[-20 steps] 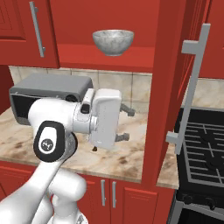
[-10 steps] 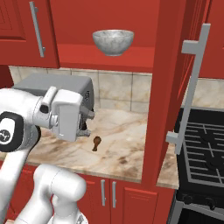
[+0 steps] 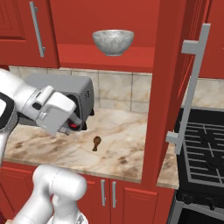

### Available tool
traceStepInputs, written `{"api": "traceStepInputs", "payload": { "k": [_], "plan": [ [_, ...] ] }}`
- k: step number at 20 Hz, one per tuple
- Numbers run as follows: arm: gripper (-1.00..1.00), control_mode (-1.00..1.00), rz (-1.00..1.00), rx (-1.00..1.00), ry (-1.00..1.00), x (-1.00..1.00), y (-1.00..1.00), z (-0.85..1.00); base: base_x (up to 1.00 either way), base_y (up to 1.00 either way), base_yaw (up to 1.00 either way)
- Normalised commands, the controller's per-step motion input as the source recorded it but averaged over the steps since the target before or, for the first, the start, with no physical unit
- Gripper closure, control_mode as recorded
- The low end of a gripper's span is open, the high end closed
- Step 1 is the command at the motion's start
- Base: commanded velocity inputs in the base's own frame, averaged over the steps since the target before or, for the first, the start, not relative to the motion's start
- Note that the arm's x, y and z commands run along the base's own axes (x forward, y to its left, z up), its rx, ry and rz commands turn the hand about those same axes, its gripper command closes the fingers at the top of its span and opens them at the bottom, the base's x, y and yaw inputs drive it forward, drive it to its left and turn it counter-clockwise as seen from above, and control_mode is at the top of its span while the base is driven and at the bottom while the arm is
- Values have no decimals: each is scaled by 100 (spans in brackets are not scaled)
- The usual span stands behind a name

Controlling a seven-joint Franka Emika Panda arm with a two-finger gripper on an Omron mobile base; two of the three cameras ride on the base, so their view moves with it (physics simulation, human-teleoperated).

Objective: Retrieve the bowl from the cabinet, then place the raw meat into the bowl to avoid contamination.

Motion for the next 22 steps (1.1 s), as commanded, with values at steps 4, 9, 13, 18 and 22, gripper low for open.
{"api": "traceStepInputs", "payload": {
  "k": [4,9,13,18,22],
  "plan": [
    [-100,-100,-4,28,6,12,47,-3,0,0,0],
    [-100,-100,0,34,3,4,57,0,0,0,0],
    [-100,-100,5,22,0,-1,51,2,0,0,0],
    [-100,-100,2,16,-10,13,38,28,0,0,0],
    [-100,-100,-1,12,-19,24,55,44,0,0,0]
  ]
}}
